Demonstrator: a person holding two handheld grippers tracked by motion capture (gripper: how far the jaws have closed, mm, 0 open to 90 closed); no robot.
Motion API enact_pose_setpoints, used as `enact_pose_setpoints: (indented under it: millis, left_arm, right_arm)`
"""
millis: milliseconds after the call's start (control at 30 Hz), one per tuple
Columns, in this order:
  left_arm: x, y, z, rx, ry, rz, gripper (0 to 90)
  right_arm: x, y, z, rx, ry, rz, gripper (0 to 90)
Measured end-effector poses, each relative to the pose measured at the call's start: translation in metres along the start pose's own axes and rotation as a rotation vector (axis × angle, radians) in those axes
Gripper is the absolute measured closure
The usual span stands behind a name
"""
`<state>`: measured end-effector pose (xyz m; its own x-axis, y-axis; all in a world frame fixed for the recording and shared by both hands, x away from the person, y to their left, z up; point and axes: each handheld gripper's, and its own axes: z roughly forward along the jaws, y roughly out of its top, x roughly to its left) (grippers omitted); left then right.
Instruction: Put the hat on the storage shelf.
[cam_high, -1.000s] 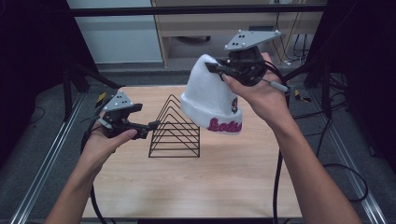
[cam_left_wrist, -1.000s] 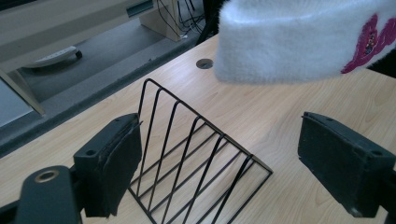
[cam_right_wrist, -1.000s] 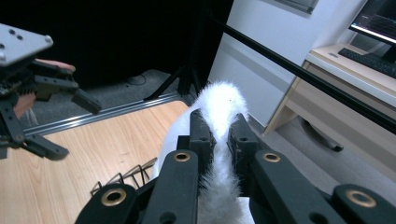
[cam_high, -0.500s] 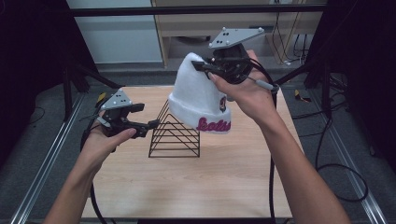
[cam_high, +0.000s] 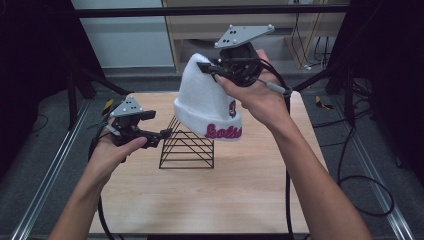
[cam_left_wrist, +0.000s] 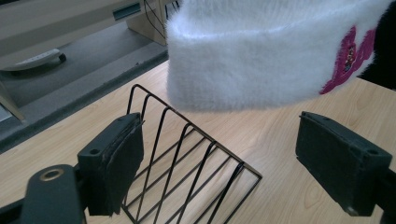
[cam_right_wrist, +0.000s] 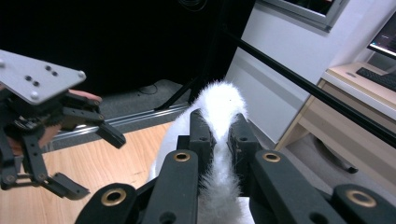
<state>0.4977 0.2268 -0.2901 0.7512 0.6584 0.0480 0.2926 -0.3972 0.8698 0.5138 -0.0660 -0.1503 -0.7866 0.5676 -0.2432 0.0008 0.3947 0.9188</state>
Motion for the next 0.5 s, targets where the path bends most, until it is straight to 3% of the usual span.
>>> enact_pose_setpoints:
  millis: [500]
  left_arm:
    - [0.012,-0.005,0.013,0.02,-0.01,-0.005,10.1]
  right_arm:
    - [0.014,0.014,0.02,-0.007,0.061,-0.017,83.3]
